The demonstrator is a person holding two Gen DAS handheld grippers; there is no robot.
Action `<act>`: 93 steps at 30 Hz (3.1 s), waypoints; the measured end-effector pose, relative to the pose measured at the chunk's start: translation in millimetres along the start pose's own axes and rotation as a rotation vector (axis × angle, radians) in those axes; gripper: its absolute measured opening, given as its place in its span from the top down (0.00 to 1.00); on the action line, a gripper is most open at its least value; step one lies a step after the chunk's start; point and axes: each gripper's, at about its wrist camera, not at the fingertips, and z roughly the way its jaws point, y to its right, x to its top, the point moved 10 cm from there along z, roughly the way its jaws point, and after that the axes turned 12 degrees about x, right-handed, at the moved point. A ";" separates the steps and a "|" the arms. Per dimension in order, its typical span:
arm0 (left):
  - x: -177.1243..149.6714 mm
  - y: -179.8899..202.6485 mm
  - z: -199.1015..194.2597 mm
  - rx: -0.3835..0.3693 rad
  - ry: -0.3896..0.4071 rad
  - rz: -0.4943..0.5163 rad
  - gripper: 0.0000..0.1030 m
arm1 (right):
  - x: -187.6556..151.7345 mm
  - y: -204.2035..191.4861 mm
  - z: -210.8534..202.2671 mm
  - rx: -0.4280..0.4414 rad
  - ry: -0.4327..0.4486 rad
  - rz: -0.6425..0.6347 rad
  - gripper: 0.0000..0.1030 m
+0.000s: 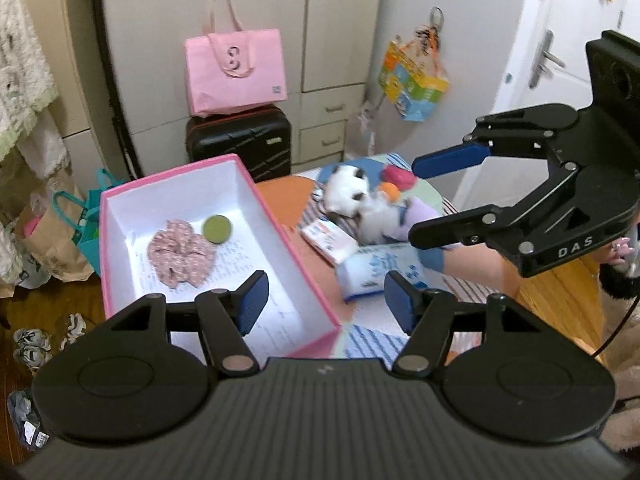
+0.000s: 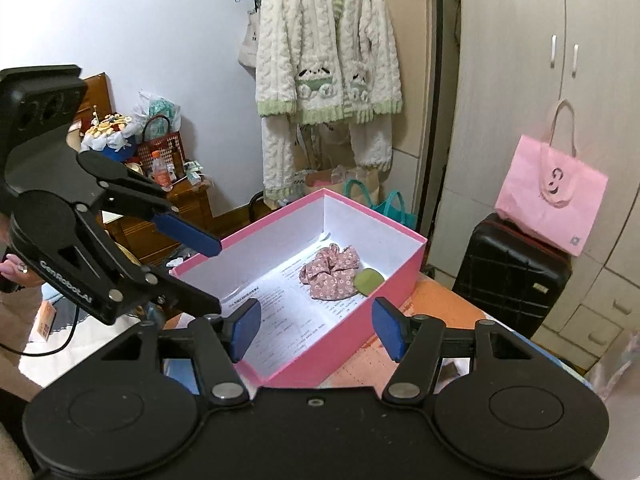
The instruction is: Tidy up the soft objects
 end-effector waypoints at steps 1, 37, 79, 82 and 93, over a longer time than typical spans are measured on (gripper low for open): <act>-1.9 5.4 -1.1 -0.005 -0.005 0.007 0.39 | -3.2 -2.5 -4.8 -0.005 0.003 -0.002 0.34; -18.8 115.3 125.6 -0.138 -0.068 0.025 0.25 | -161.5 59.5 -14.7 -0.161 -0.037 0.085 0.23; -49.0 110.3 219.5 0.022 -0.047 -0.173 0.29 | -206.9 108.8 73.9 -0.314 0.144 0.210 0.33; -51.0 115.5 215.5 0.023 -0.038 -0.158 0.29 | -207.4 107.0 72.4 -0.327 0.158 0.207 0.38; -63.8 129.0 197.3 -0.016 -0.062 -0.128 0.29 | -215.0 90.4 59.8 -0.344 0.155 0.192 0.40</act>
